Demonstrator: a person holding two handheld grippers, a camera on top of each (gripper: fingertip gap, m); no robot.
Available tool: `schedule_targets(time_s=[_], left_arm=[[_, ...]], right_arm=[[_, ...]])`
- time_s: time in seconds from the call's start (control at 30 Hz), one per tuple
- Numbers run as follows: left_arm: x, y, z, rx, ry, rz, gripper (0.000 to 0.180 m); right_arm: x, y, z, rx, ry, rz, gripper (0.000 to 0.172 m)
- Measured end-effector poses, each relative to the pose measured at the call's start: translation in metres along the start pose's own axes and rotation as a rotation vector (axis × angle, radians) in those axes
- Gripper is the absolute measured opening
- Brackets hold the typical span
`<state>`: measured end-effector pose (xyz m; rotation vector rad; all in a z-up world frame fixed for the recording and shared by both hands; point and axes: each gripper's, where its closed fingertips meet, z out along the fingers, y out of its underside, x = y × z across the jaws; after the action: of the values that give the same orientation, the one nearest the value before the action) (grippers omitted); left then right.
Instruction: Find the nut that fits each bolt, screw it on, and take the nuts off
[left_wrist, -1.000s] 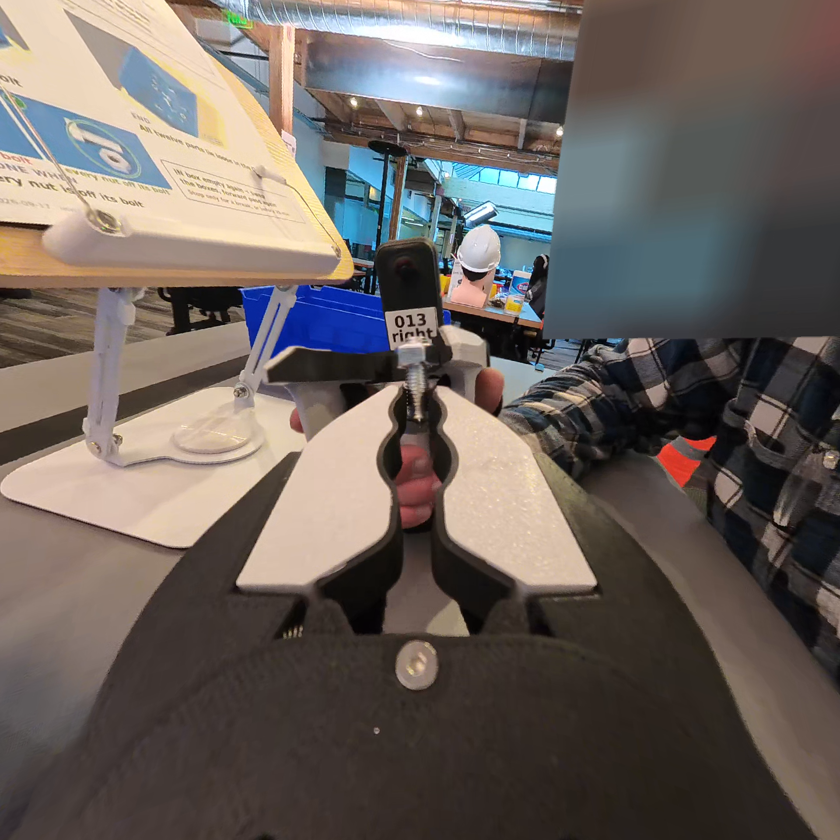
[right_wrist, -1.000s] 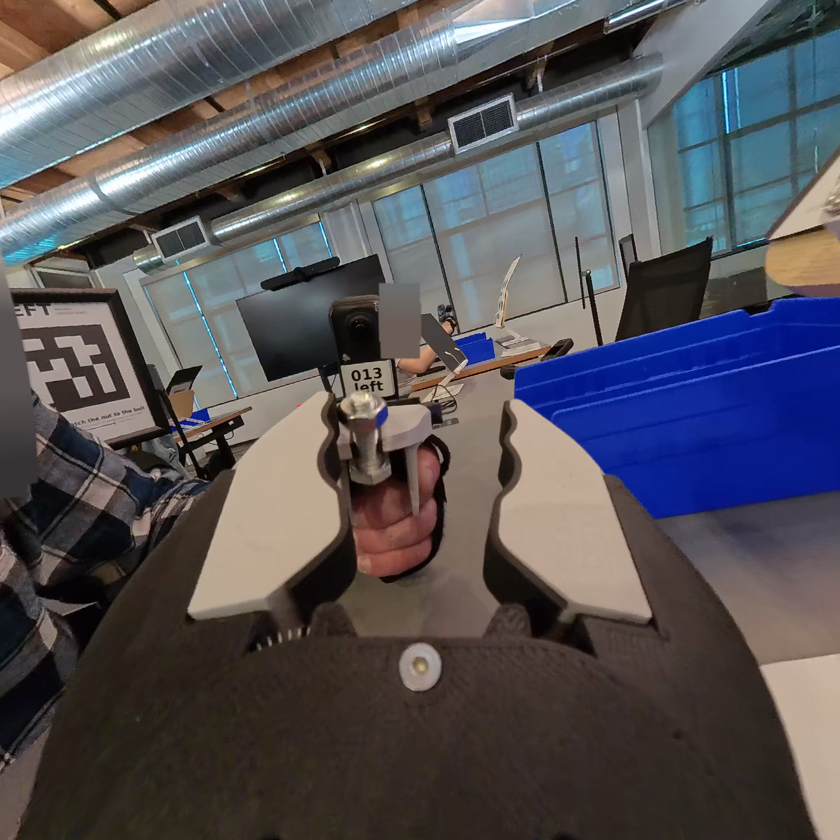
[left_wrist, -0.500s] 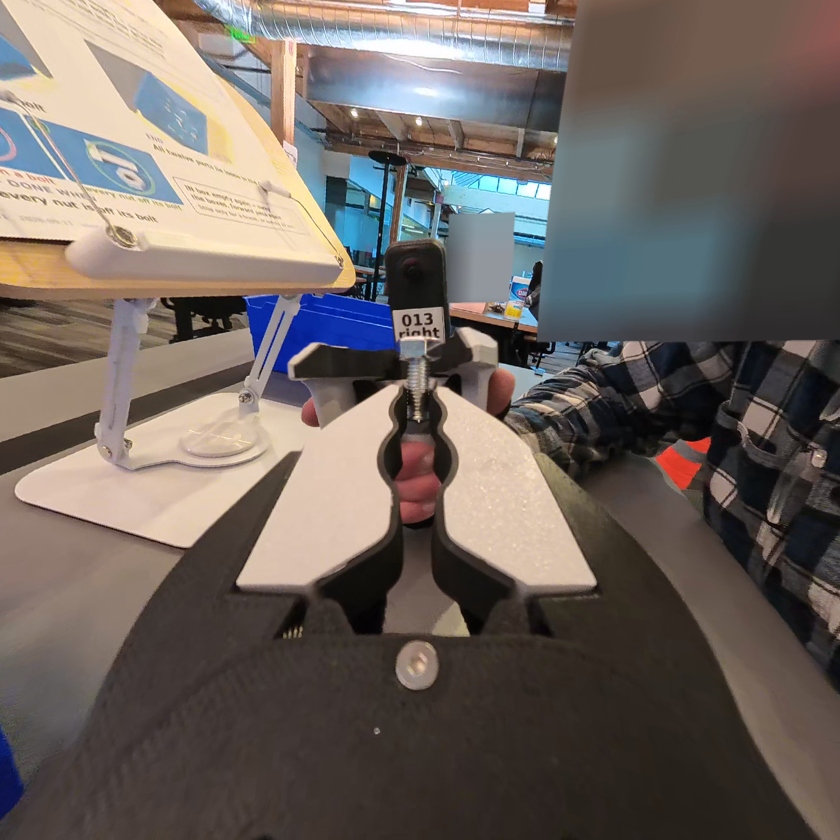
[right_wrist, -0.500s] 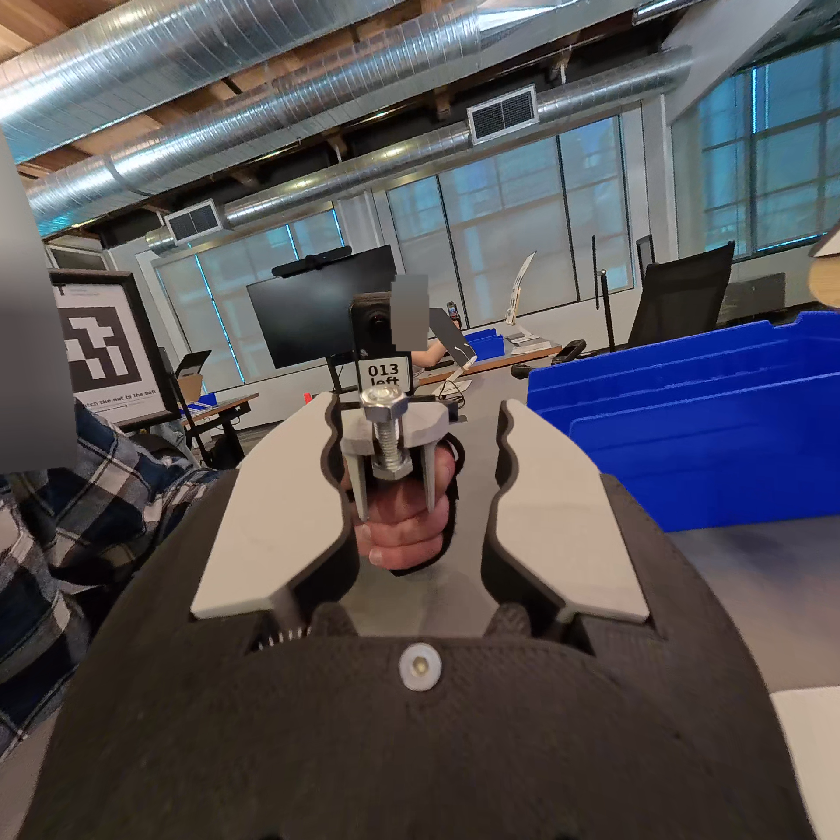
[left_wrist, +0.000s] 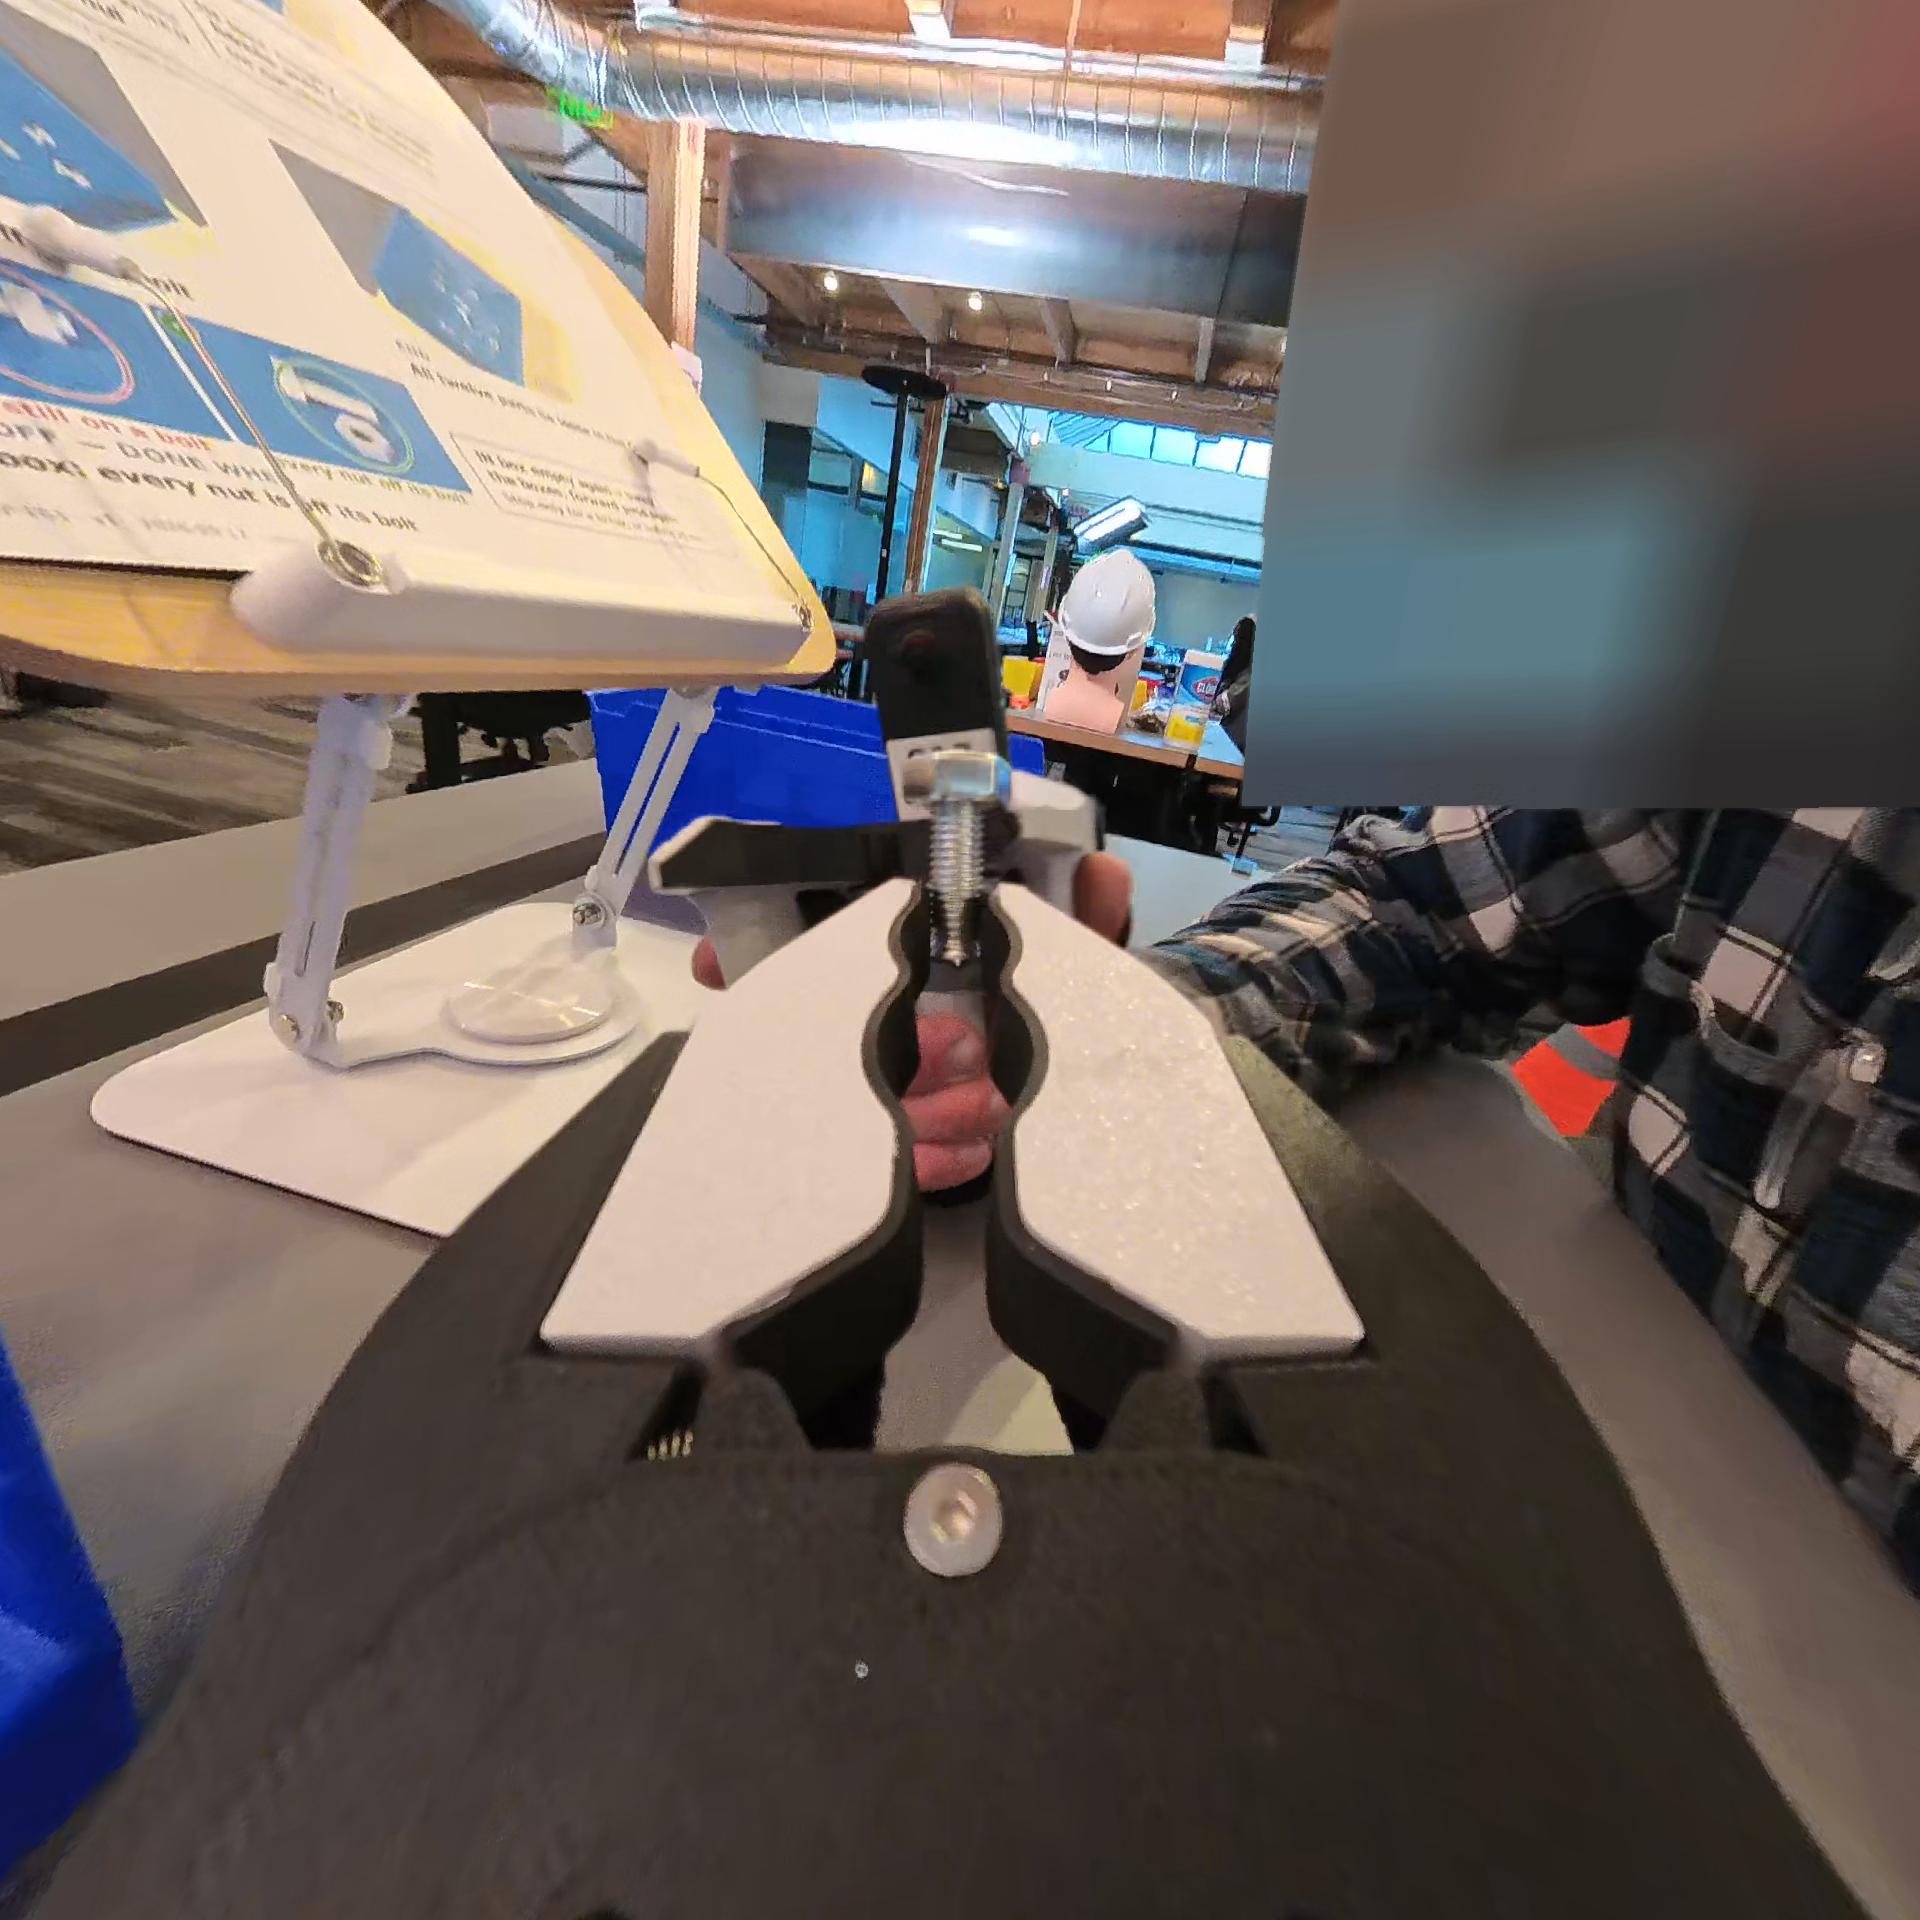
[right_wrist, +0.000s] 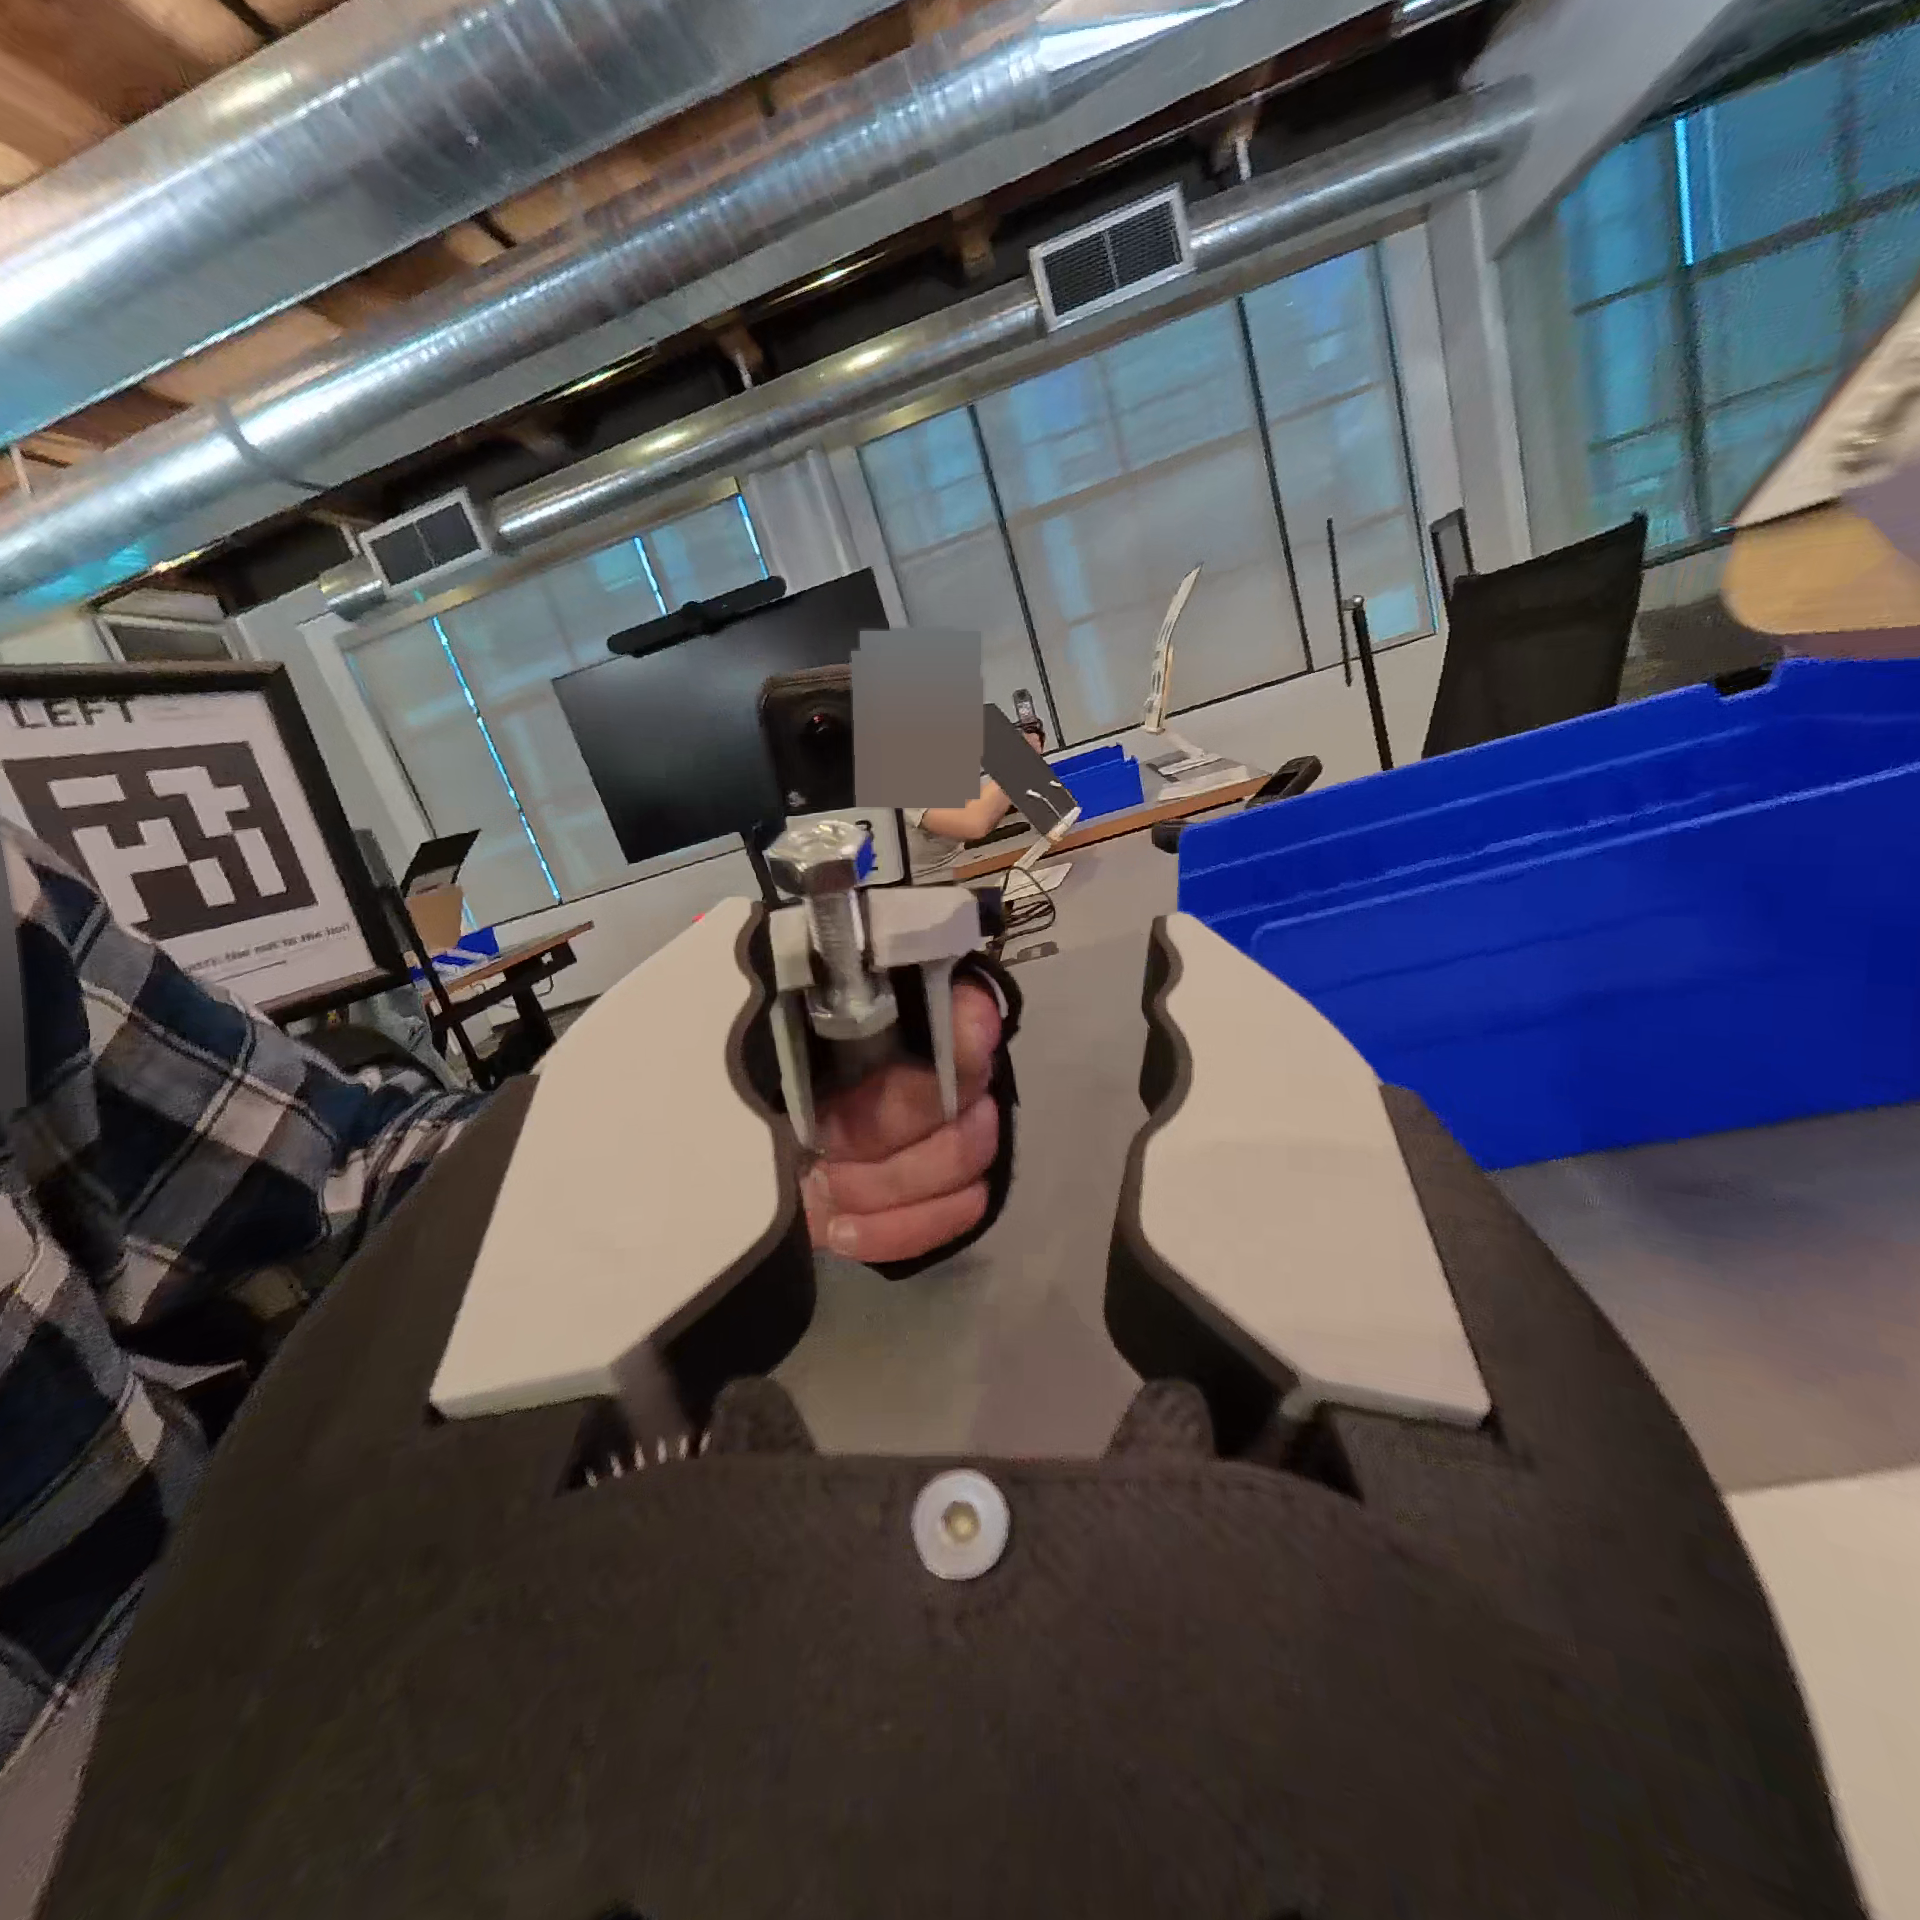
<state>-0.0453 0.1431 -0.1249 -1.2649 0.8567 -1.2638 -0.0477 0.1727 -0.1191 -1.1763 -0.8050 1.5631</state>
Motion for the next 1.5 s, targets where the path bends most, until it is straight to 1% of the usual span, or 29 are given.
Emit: schedule_targets(time_s=[0.1, 0.23, 0.37, 0.43, 0.53, 0.63, 0.8, 0.87, 0.93, 1.0, 1.1, 1.17, 1.27, 1.4, 1.5], left_arm=[[0.004, 0.007, 0.005, -0.032, 0.016, 0.009, 0.008], [0.004, 0.010, 0.007, -0.045, 0.020, 0.003, 0.008], [0.000, 0.006, 0.002, -0.024, 0.004, -0.007, 0.008], [-0.001, 0.002, -0.001, -0.006, 0.005, -0.007, 0.008], [-0.004, 0.003, -0.002, -0.031, -0.029, 0.026, 0.008], [-0.008, 0.007, -0.004, -0.097, -0.082, 0.101, 0.008], [-0.009, 0.012, -0.003, -0.146, -0.112, 0.154, 0.008], [-0.015, 0.016, -0.004, -0.201, -0.165, 0.220, 0.008], [-0.019, 0.015, -0.007, -0.224, -0.215, 0.268, 0.008], [-0.025, 0.020, -0.010, -0.294, -0.272, 0.352, 0.008], [-0.030, 0.022, -0.012, -0.360, -0.343, 0.463, 0.008], [-0.033, 0.025, -0.013, -0.417, -0.383, 0.537, 0.008], [-0.032, 0.032, -0.011, -0.472, -0.392, 0.597, 0.009], [-0.033, 0.034, -0.010, -0.501, -0.405, 0.633, 0.009], [-0.033, 0.035, -0.010, -0.507, -0.406, 0.638, 0.009]], right_arm=[[-0.009, 0.001, 0.005, -0.006, -0.025, -0.015, 0.068], [-0.006, 0.001, 0.003, -0.003, -0.018, 0.000, 0.068], [0.002, 0.000, -0.001, 0.001, 0.004, 0.011, 0.069], [0.006, 0.000, -0.004, 0.004, 0.020, 0.023, 0.064], [0.005, -0.001, -0.005, 0.003, 0.013, 0.016, 0.063], [0.000, 0.002, -0.004, -0.021, -0.001, -0.005, 0.063], [-0.006, 0.005, -0.001, -0.039, -0.014, -0.029, 0.059], [-0.007, 0.005, -0.002, -0.048, -0.011, -0.039, 0.057], [-0.005, 0.006, -0.004, -0.060, 0.003, -0.039, 0.054], [-0.001, 0.010, -0.005, -0.091, 0.025, -0.041, 0.047], [0.002, 0.015, -0.005, -0.113, 0.032, -0.017, 0.044], [0.002, 0.019, -0.004, -0.135, 0.043, -0.019, 0.037], [0.004, 0.024, -0.002, -0.167, 0.071, -0.024, 0.033], [0.005, 0.030, -0.002, -0.201, 0.073, -0.011, 0.018], [0.004, 0.030, -0.002, -0.212, 0.076, -0.032, 0.018]])
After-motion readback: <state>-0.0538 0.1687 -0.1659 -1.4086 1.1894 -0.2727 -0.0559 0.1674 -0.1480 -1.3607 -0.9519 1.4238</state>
